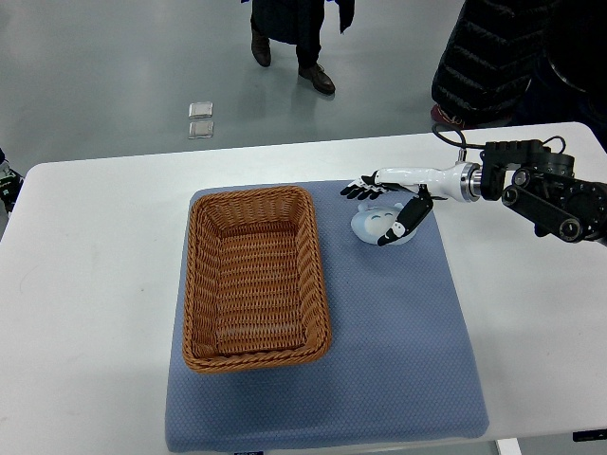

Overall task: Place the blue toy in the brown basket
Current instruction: 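Lower the right hand over the pale blue plush toy, then close the right hand fingers around the plush toy and lift it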

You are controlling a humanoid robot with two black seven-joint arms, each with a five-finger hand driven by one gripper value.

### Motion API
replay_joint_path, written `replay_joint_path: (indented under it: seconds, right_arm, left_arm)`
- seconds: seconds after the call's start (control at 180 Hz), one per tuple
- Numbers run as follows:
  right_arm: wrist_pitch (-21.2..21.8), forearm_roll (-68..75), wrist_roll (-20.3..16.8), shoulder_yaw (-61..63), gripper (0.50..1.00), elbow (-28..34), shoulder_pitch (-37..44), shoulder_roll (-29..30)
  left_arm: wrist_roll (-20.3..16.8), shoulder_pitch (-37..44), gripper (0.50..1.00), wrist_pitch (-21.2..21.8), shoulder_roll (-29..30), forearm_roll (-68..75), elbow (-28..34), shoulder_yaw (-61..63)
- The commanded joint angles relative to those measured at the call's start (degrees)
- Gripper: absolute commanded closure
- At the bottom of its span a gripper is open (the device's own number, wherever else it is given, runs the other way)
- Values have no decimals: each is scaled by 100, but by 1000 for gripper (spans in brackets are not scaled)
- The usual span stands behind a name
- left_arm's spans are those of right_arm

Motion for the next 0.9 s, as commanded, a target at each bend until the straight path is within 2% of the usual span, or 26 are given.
replay_joint_path:
  seconds: [0.0, 0.367, 0.478, 0.617, 0.767, 0.894]
  right_arm:
    - [-237, -211, 28, -11, 593, 45, -43, -17]
    - [-747, -308, 72, -406, 599, 45, -79, -17]
    - [-773, -308, 72, -415, 609, 36, -79, -8]
    - [-782, -317, 55, -424, 701, 19, -123, 18]
    - [-782, -317, 46, -424, 748, -26, -140, 27]
    - [-782, -317, 46, -424, 822, -34, -140, 9]
  left_arm:
    - [0, 0, 500, 0, 0, 0, -1, 0]
    - [0, 0, 500, 0, 0, 0, -1, -9]
    - [0, 0, 500, 0, 0, 0, -1, -9]
    - [0, 0, 500, 0, 0, 0, -1, -9]
    - [0, 0, 500, 0, 0, 0, -1, -9]
    - [0, 0, 500, 0, 0, 0, -10, -18]
